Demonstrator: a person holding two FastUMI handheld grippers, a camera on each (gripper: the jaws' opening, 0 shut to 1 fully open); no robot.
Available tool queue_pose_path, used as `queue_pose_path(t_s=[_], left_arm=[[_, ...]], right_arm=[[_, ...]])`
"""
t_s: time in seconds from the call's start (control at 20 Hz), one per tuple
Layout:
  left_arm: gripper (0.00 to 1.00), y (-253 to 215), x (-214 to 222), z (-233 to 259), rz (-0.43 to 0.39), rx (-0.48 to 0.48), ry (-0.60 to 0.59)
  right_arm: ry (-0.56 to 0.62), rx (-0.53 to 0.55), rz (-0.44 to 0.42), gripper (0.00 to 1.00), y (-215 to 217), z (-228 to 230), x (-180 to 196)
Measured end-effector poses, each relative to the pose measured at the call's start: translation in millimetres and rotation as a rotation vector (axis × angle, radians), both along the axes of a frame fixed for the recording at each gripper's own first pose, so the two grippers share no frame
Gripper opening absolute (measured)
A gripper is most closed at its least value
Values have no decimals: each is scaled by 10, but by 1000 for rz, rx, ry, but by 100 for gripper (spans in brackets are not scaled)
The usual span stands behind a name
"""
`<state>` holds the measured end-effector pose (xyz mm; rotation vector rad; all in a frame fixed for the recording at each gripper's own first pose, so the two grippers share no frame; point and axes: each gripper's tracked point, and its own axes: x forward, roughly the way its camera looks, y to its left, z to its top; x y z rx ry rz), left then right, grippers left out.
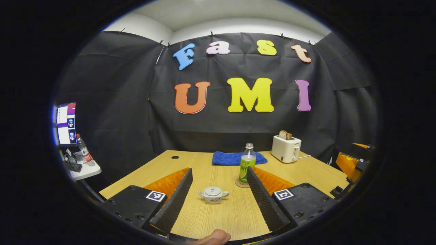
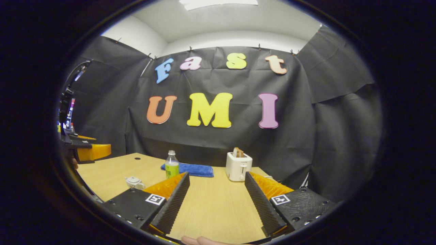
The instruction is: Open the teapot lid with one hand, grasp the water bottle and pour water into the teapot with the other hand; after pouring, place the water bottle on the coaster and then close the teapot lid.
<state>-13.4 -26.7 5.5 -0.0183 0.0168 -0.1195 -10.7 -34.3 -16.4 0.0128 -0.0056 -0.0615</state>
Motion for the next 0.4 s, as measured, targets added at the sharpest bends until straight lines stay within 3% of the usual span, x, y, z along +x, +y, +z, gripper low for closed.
queue_pose_path(t_s=[0.4], left_arm=[[99, 13, -26, 101, 15, 25, -56]], right_arm=[[39, -10, 4, 97, -8, -117, 75]])
